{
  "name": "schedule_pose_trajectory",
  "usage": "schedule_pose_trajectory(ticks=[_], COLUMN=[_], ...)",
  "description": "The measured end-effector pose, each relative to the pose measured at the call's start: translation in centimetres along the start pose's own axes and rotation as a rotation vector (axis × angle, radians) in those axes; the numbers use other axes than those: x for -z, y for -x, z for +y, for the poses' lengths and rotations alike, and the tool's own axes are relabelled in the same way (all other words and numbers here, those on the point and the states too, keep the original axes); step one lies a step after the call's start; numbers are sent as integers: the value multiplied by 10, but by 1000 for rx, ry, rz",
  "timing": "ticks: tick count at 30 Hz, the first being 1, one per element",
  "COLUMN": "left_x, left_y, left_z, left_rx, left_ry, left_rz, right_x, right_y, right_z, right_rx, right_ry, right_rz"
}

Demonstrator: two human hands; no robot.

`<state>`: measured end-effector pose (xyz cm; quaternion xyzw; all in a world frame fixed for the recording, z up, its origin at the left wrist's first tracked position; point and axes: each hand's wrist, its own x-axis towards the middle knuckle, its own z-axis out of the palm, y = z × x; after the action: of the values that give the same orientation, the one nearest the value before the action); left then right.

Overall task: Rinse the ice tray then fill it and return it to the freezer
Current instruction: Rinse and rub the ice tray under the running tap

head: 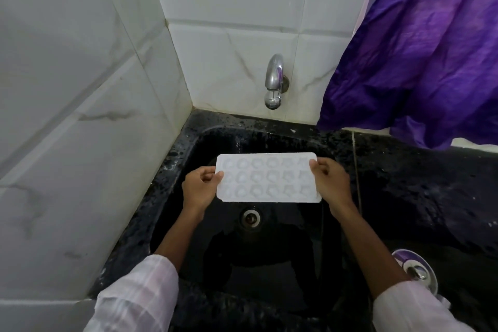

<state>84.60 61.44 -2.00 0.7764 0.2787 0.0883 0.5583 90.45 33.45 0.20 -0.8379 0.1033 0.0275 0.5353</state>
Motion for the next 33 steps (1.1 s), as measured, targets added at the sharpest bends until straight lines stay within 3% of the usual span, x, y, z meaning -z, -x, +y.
schedule_pose_trajectory(ticks=[3, 5, 8, 10, 14, 17, 20, 24, 33], left_x=[4, 11, 22, 27, 27, 30, 36, 41, 24], left_y=[3, 6, 5, 2, -5, -8, -10, -13, 4], left_z=[2, 17, 31, 29, 15, 6, -3, -7, 5], left_rx=[0, -138, -413, -461, -407, -429, -375, -361, -190], left_ry=[98, 150, 6, -50, -126, -188, -168, -86, 127], left_rz=[41, 57, -27, -21, -14, 3, -21, -45, -65], right_x=[2, 5, 9, 11, 2, -3, -10, -17, 9], right_y=[7, 2, -4, 0, 8, 16, 25, 40, 75], right_z=[-18, -17, -13, -14, -3, 1, 1, -8, -8], right_rx=[186, 228, 285, 420, 385, 467, 435, 340, 170], right_ry=[-231, -196, -149, -110, 119, 152, 194, 93, -55], right_rz=[-26, 35, 113, 205, 104, 165, 80, 163, 108])
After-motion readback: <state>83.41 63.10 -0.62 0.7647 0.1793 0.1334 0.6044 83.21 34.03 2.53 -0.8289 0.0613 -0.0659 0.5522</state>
